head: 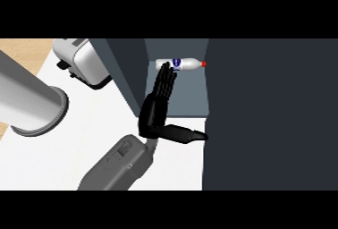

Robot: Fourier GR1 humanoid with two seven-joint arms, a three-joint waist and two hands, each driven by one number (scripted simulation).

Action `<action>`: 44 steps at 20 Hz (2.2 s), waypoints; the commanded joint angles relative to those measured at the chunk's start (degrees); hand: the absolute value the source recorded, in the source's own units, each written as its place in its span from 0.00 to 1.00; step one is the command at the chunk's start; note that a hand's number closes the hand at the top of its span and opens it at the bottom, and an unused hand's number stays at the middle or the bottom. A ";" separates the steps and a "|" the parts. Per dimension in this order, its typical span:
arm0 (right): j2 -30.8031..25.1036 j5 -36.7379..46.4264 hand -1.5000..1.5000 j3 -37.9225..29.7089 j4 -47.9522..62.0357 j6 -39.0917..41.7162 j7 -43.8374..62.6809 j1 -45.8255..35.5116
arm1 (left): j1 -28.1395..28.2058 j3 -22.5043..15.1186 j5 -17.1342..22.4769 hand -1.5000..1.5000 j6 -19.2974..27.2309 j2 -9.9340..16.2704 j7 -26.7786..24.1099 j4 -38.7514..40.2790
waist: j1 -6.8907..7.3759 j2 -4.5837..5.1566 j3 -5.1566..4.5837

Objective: Pick up the bottled water, place it into the cabinet and close the cabinet

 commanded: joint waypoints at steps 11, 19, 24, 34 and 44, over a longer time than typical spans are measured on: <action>-10.83 11.59 1.00 5.05 -8.87 10.88 -1.05 3.46 | 19.71 -3.79 -1.52 1.00 0.20 11.71 5.18 -24.65 | -0.82 0.00 -0.02; -15.57 14.35 1.00 8.85 -16.55 13.80 -0.42 3.45 | 31.32 1.32 2.36 0.00 -2.27 22.66 5.72 -39.92 | 0.15 -0.33 -0.14; -19.01 17.30 1.00 15.96 -13.95 17.11 -0.10 2.91 | 38.88 3.53 6.27 0.00 -5.48 23.72 3.38 -41.80 | -0.33 -0.24 -0.17; -20.13 20.76 1.00 27.02 -13.50 15.98 6.66 -7.72 | 46.62 10.59 12.00 0.00 -12.47 30.58 2.02 -45.21 | 2.47 -0.52 -0.79; -14.64 13.63 1.00 38.22 -7.38 9.53 9.92 -9.06 | 51.76 14.60 14.52 0.00 -18.89 35.66 1.02 -48.14 | 4.74 0.62 -0.70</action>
